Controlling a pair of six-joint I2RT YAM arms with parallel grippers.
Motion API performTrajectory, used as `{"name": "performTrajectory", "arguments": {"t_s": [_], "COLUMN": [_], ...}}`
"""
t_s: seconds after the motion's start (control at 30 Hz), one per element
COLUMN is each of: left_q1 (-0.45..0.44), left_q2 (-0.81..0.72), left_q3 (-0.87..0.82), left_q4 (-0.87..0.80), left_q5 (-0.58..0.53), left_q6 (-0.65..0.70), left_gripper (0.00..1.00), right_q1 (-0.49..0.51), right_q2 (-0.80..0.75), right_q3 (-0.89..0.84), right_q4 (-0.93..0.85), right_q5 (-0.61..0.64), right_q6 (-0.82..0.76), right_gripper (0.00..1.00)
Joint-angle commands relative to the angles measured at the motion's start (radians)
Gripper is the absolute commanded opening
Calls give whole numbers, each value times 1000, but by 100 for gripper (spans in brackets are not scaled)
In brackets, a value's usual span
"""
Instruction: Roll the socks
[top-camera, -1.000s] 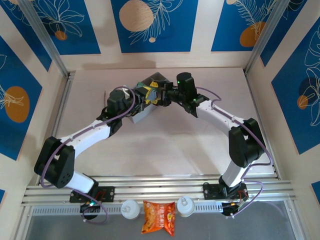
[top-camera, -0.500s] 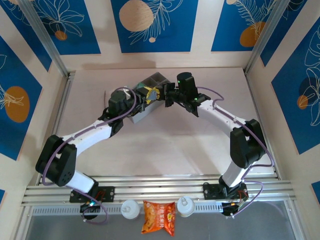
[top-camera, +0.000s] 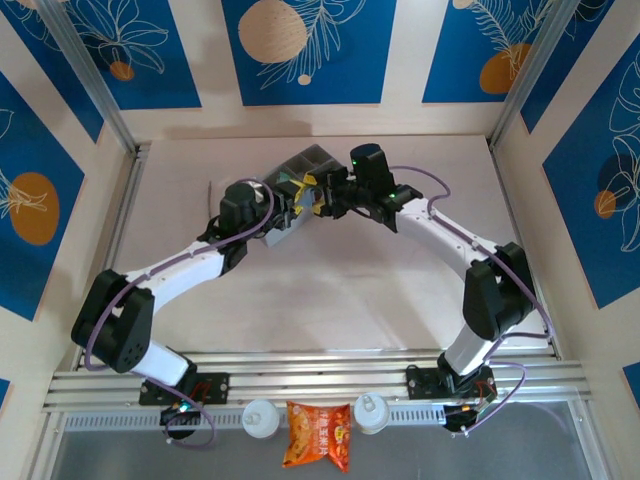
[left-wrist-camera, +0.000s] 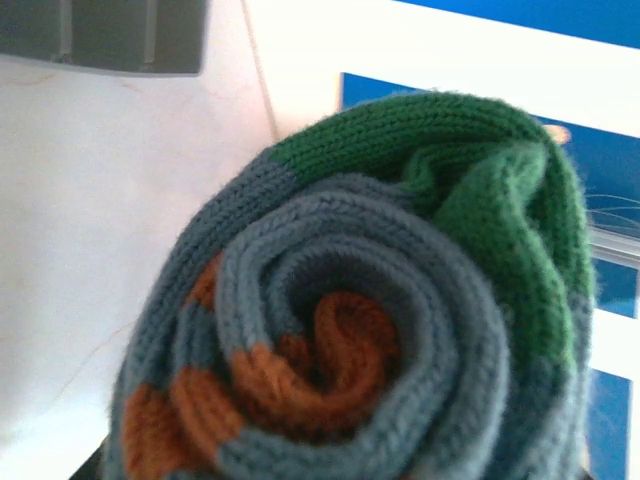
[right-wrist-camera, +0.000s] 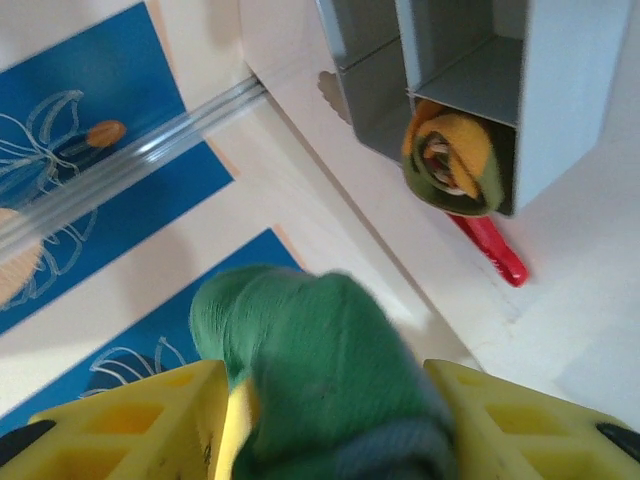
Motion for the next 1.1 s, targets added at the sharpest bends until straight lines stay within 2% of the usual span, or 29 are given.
{"name": "performTrajectory", "arguments": {"t_s": [0.0,0.1,0.17,0.23,0.37,0.5,0.57,0.77,1.07], "left_q1": [27,49,49,50,50,45,39,6,-27], "left_q2": [7,48,97,143,244,357,409,536,618], "left_q3": [144,383,520,572,644,738,795,954,944], "left_q4": [-353,-796,-999,-1088,-1172,-1146,-1140,-1214,-1200], "left_q5": [79,52,-1,-43,-186,-301,-347,-538,-630], "left_q6": [125,376,551,657,816,907,939,1034,1081], "left_gripper": [0,0,0,0,0,0,0,0,0], "right_q1": [-16,-35,-41,-54,-84,-64,-68,-109,-138], "right_q2": [-104,-145,-169,-204,-281,-342,-366,-405,-430], "right_q3": [28,76,91,66,15,-19,-30,-24,0], "right_q4": [-143,-355,-442,-467,-465,-408,-409,-453,-496], "right_q5": [-7,70,131,167,213,249,270,253,224], "right_q6": [-178,-403,-543,-643,-838,-1149,-1221,-1227,-1215], "right_gripper": [53,52,53,51,50,50,51,52,52]}}
